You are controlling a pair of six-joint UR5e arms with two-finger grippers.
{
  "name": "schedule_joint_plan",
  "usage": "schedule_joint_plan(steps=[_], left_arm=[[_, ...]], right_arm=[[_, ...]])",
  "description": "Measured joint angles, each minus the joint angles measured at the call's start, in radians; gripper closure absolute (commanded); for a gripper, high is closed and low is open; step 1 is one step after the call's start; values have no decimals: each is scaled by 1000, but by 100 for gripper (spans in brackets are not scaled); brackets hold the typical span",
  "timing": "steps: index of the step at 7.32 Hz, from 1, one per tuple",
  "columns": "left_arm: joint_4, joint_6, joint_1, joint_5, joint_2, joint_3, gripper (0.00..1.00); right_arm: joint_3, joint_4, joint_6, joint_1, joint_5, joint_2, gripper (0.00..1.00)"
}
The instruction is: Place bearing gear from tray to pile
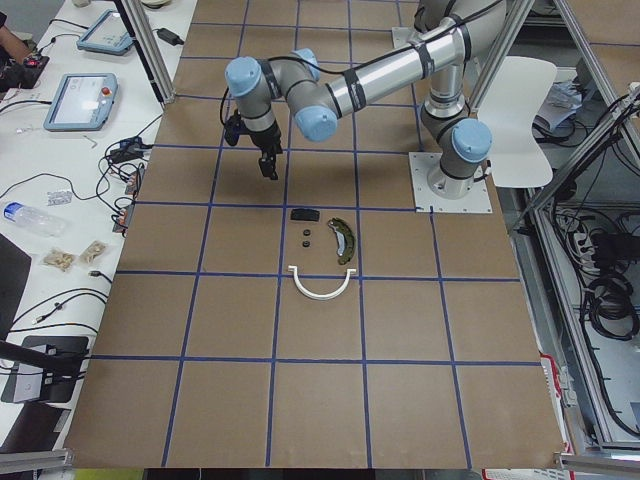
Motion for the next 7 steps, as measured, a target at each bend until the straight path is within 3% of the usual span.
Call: schedule_joint_plan(steps=[4,7], left_arm=[[-62,-255,-220,-8,156,-25,0],[-66,-305,-293,-65,249,-108,0]], right_arm=[[0,0,-2,0,-2,1,0],[0,-4,0,0,1,1,0]])
